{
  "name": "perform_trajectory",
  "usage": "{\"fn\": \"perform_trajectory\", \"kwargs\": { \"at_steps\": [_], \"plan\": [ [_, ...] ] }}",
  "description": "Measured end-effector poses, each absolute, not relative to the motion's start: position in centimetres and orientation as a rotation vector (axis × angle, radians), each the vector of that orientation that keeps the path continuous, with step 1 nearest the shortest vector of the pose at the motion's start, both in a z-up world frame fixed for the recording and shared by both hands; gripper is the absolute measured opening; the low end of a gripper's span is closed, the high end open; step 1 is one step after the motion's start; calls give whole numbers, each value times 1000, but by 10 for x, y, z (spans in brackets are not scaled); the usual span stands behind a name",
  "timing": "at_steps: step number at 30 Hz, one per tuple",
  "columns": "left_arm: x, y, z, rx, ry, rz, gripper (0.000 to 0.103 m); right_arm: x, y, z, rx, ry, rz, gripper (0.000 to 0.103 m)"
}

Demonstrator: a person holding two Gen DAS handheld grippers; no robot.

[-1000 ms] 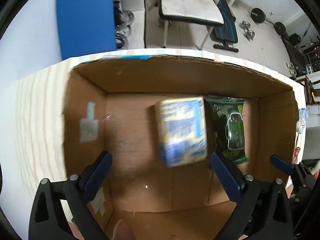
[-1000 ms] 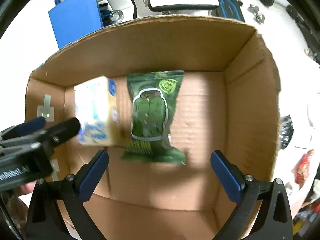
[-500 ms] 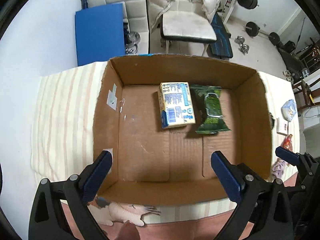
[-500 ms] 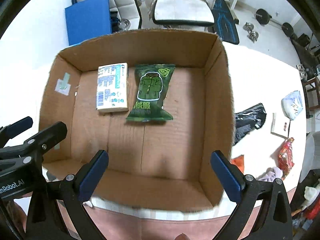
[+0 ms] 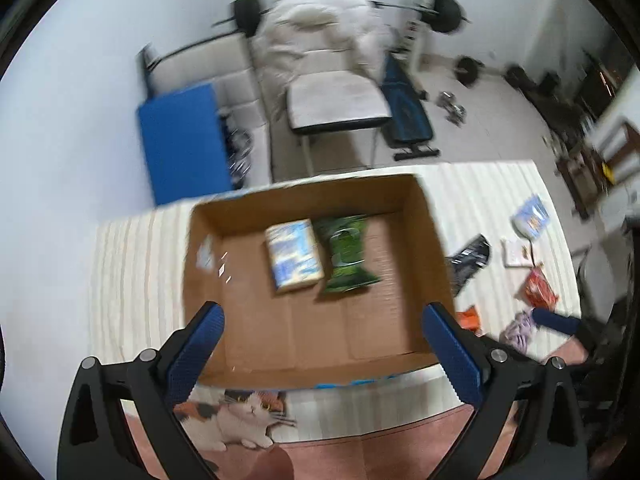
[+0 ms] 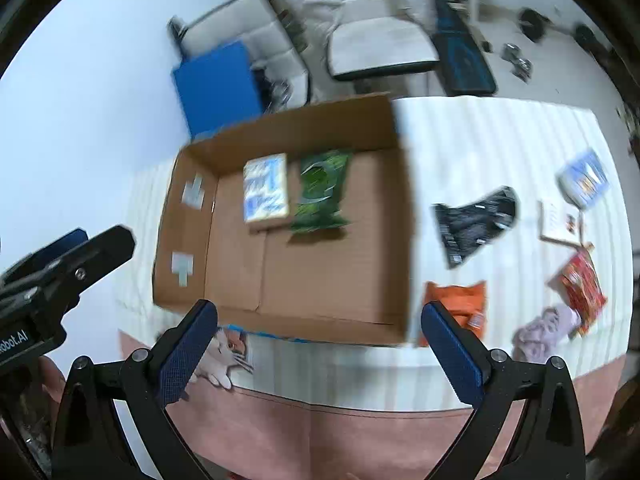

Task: Organize soft objects
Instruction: 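Grasp the black bag with the left tool while the right grasps the red snack bag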

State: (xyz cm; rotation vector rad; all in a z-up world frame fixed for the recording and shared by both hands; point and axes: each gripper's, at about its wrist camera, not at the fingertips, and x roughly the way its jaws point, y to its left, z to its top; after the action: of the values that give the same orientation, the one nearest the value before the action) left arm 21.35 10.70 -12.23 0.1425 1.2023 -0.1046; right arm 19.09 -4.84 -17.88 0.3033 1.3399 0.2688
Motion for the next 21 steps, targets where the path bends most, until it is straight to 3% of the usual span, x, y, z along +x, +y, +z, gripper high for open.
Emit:
{"fn": "perform_trajectory", "kwargs": {
  "at_steps": [5, 11, 16, 21],
  "plan": [
    [236, -4, -144, 398, 1221, -273, 101, 189, -152, -181, 275, 1363, 112, 103],
    [270, -121, -240, 727, 1343, -423, 101, 199, -264, -242, 142, 1509, -28, 103],
    [294, -169, -325, 893, 1468, -466, 101, 213, -316, -317, 115, 1642, -25, 103],
    [307, -177, -377, 970, 1550, -472, 101, 227, -329, -354, 88, 1717, 34, 103]
  ]
}}
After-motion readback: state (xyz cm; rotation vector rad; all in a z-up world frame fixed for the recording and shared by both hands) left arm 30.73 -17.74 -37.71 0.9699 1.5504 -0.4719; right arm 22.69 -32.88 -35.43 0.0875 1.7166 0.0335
